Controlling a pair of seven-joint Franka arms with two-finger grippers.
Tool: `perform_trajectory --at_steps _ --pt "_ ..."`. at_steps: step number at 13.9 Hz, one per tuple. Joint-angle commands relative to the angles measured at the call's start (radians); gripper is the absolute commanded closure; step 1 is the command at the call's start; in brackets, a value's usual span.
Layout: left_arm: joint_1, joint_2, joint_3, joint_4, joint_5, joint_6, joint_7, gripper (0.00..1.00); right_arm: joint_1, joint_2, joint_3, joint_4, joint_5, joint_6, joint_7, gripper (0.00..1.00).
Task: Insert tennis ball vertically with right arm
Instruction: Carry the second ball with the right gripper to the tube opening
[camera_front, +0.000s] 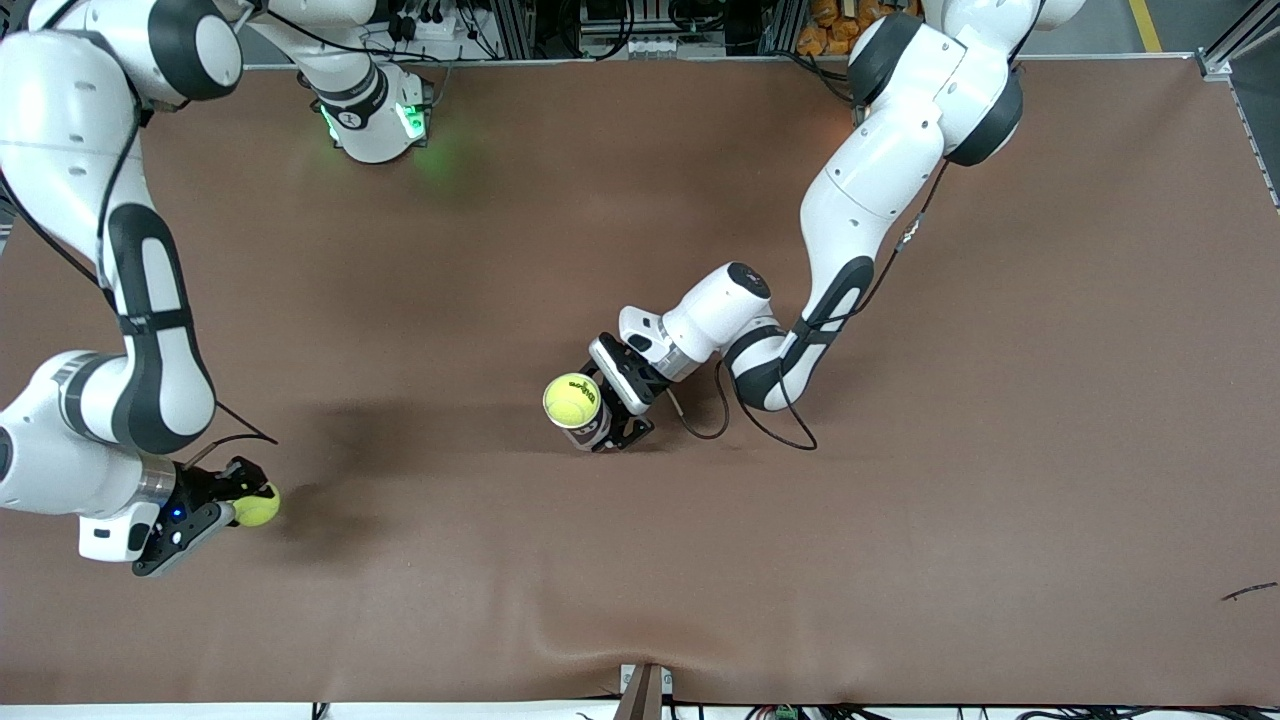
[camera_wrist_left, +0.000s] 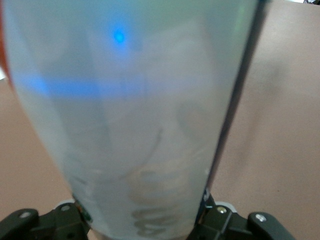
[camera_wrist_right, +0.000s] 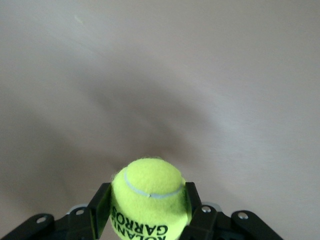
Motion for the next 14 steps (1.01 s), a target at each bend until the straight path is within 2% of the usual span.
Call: perform_trajectory --at_steps 1,4,6,10,12,14 --pt "0.002 0.004 0.001 0.010 0.023 0.022 -0.008 0.20 0.011 -0.088 0.081 -0.028 0.017 -0.096 0.199 0.88" --pt "0.002 0.004 0.001 0.010 0.023 0.022 -0.007 0.20 0.028 -0.139 0.187 -0.029 0.021 -0.185 0.525 0.87" --pt "0.002 0.004 0.002 0.010 0.023 0.022 -0.007 0.20 0.031 -0.161 0.260 -0.029 0.055 -0.185 0.717 0.87" --pt "0.002 0.002 0.001 0.010 0.022 0.022 -0.008 0.20 0.035 -0.173 0.404 -0.029 0.056 -0.185 1.095 0.87" --pt "-0.003 0.004 0.002 0.012 0.018 0.021 -0.008 0.20 0.051 -0.176 0.449 -0.031 0.056 -0.187 1.236 0.85" --pt "-0.003 0.005 0.000 0.012 0.018 0.021 -0.008 0.20 0.093 -0.178 0.457 -0.029 0.056 -0.184 1.351 0.85"
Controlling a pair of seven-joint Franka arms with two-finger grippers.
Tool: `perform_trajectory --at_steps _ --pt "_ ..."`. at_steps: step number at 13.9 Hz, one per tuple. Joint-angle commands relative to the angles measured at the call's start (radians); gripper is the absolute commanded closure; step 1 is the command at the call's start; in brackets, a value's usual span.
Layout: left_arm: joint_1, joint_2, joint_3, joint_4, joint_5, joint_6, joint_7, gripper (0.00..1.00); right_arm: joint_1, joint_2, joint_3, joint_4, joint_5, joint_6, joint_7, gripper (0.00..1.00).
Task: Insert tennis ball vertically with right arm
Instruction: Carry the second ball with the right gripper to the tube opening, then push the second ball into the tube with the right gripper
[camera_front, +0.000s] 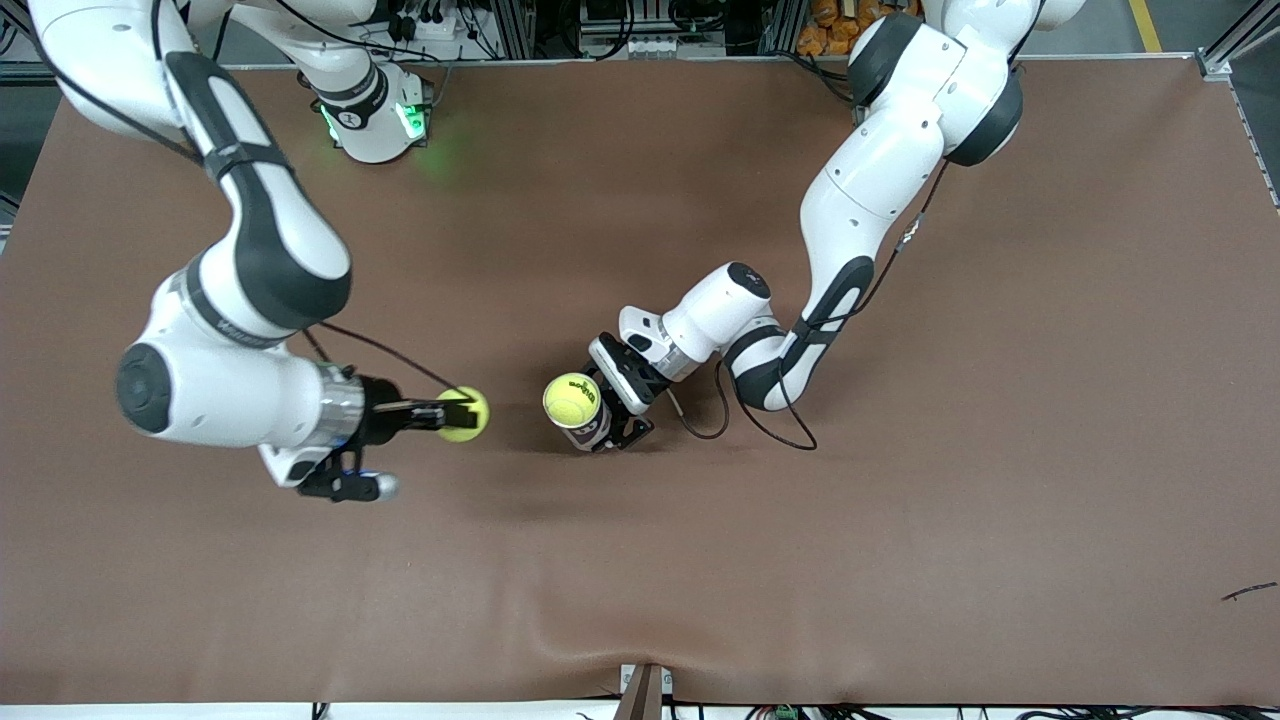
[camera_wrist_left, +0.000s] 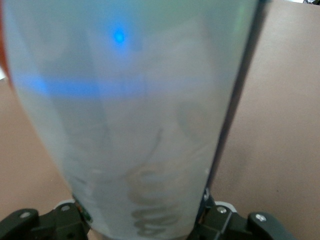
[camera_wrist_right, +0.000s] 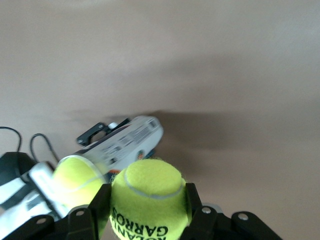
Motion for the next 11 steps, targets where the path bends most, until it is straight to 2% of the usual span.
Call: perform_trajectory --at_steps 1,8,11 --pt "0.001 0.005 0.000 0.012 0.020 0.020 -0.008 0.20 0.035 -0.029 0.009 -0.024 0.020 -0.001 0.158 0.85" --pt "0.004 0.004 0.000 0.012 0.022 0.022 -0.008 0.20 0.127 -0.022 0.008 0.025 0.016 0.009 0.341 0.85" --pt "0.002 0.005 0.000 0.012 0.022 0.022 -0.008 0.20 0.150 -0.016 0.006 0.026 0.015 0.067 0.383 0.85"
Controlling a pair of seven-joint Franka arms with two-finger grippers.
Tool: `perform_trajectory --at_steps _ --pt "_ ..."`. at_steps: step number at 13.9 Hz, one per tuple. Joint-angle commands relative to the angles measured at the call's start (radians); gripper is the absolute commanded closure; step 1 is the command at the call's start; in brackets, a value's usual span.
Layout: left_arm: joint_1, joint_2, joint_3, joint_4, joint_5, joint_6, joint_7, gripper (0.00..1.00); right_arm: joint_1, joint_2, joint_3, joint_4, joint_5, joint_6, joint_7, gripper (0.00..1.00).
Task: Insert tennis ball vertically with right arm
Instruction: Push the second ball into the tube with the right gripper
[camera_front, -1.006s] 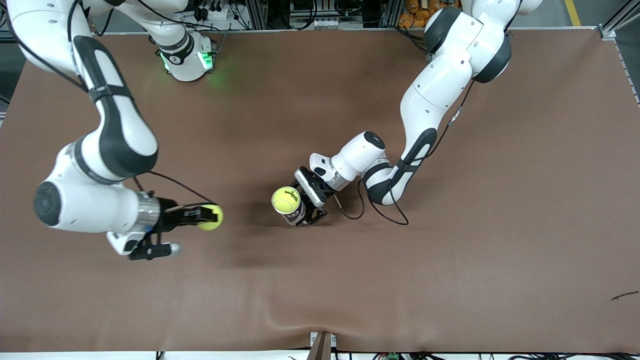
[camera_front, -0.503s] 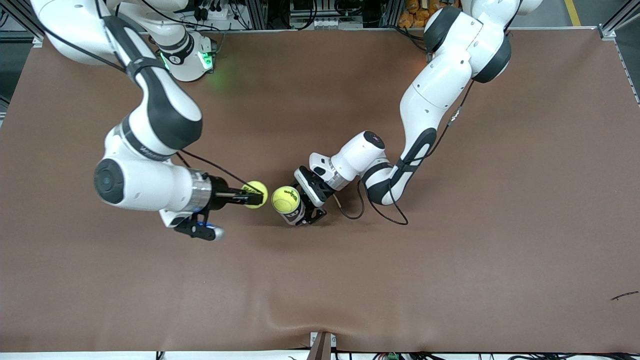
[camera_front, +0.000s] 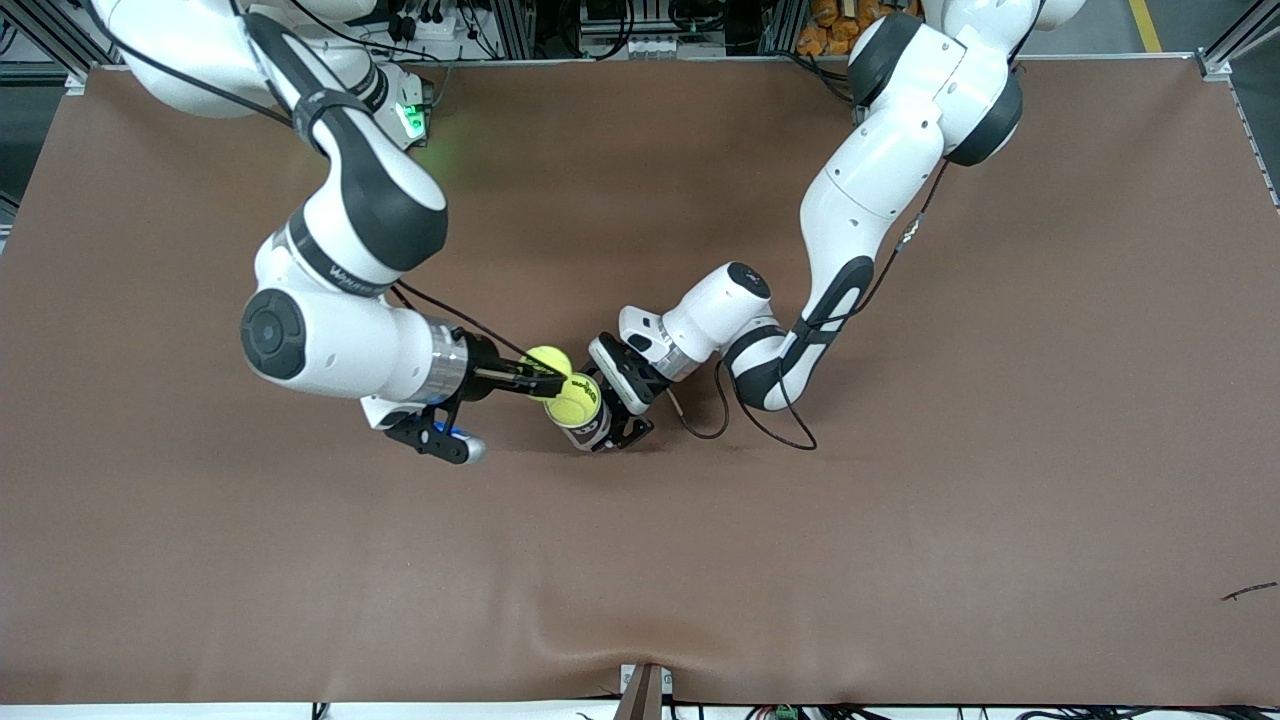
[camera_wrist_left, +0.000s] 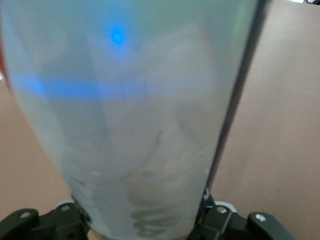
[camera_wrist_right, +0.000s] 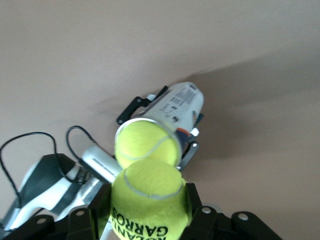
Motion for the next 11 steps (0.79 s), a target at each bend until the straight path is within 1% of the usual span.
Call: perform_trajectory --at_steps 1,6,10,11 --pt "0.001 0.004 0.002 0.012 0.020 0.022 -0.008 0.20 0.027 -0.005 -0.009 0.007 0.010 0.033 0.037 0.85" --pt "0.001 0.005 0.000 0.012 0.022 0.022 -0.008 0.20 0.037 0.029 -0.016 0.003 -0.003 0.099 0.033 0.85" --pt "0.003 0.004 0.000 0.012 0.022 0.022 -0.008 0.20 0.037 0.040 -0.016 -0.003 -0.079 0.103 0.030 0.85" --pt "0.003 0.004 0.002 0.012 0.022 0.022 -0.008 0.20 0.037 0.043 -0.016 -0.003 -0.082 0.103 0.030 0.85"
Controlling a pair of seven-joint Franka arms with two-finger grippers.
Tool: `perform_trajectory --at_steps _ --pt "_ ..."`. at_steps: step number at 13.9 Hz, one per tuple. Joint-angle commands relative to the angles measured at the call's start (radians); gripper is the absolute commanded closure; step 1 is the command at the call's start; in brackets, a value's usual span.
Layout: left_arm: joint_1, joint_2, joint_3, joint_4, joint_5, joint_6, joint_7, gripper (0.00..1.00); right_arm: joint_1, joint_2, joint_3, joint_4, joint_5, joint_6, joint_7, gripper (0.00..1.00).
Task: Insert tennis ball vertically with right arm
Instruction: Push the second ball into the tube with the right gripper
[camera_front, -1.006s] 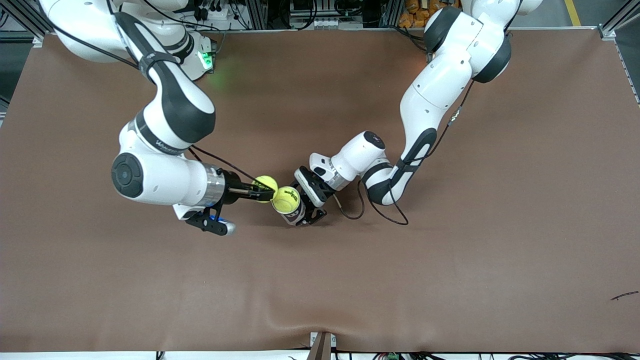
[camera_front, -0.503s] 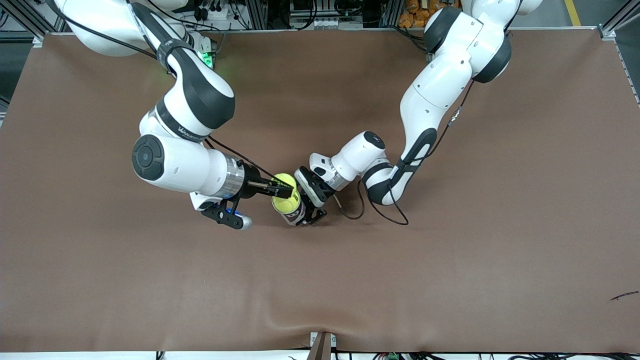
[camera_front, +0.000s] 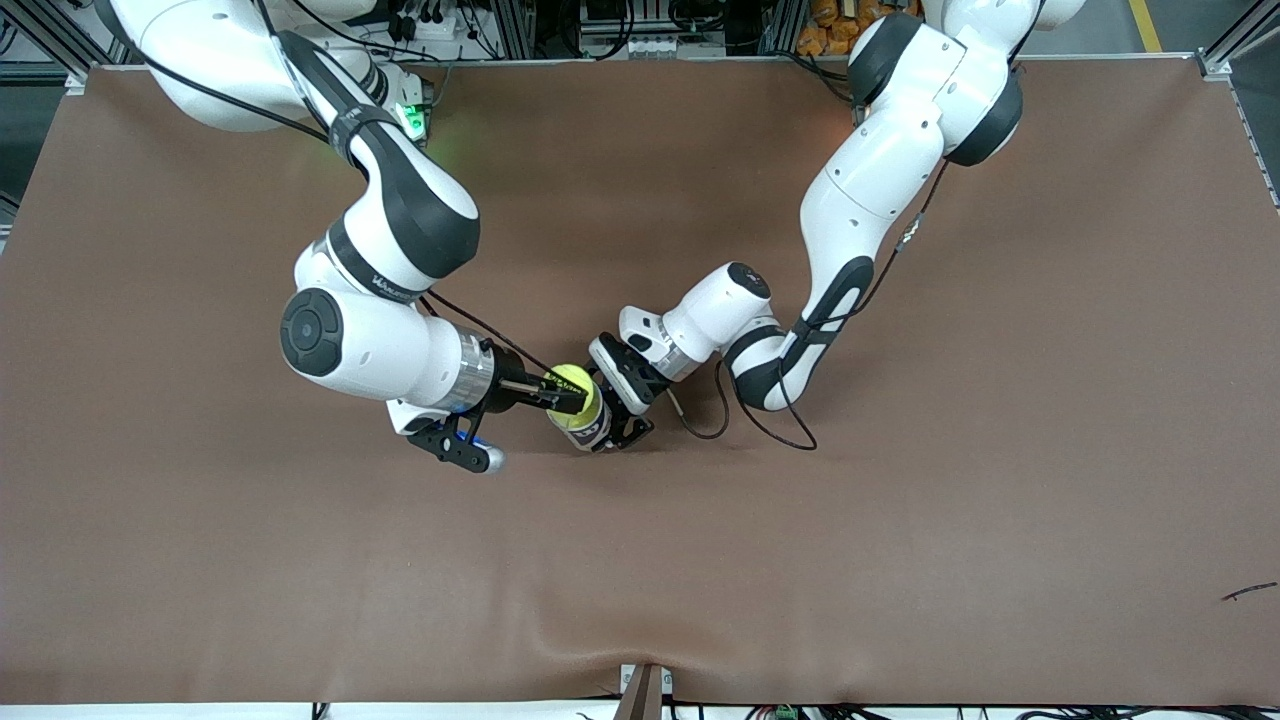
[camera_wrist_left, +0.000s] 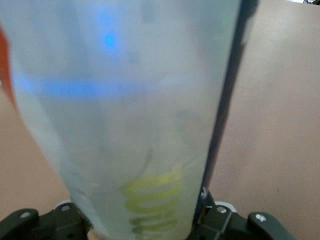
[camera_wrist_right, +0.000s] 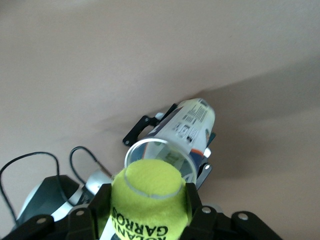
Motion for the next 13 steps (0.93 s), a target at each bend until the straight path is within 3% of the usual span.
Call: perform_trajectory --at_steps 1,5,6,8,13 --pt "0.003 0.004 0.000 0.012 0.022 0.021 -0.008 0.20 0.011 0.002 -0.007 0.002 -0.026 0.006 0.006 0.82" --pt "0.003 0.005 0.000 0.012 0.022 0.021 -0.008 0.20 0.017 0.007 -0.007 -0.006 -0.034 0.007 0.010 0.75" --pt "0.003 0.004 0.000 0.012 0.022 0.021 -0.008 0.20 0.023 0.009 -0.007 -0.006 -0.034 0.007 0.008 0.64" --pt "0.003 0.005 0.000 0.012 0.022 0.021 -0.008 0.19 0.025 0.016 -0.009 -0.007 -0.034 0.015 0.011 0.00" --pt "0.003 0.004 0.000 0.012 0.022 0.021 -0.008 0.15 0.023 0.016 -0.009 -0.007 -0.034 0.020 0.013 0.00"
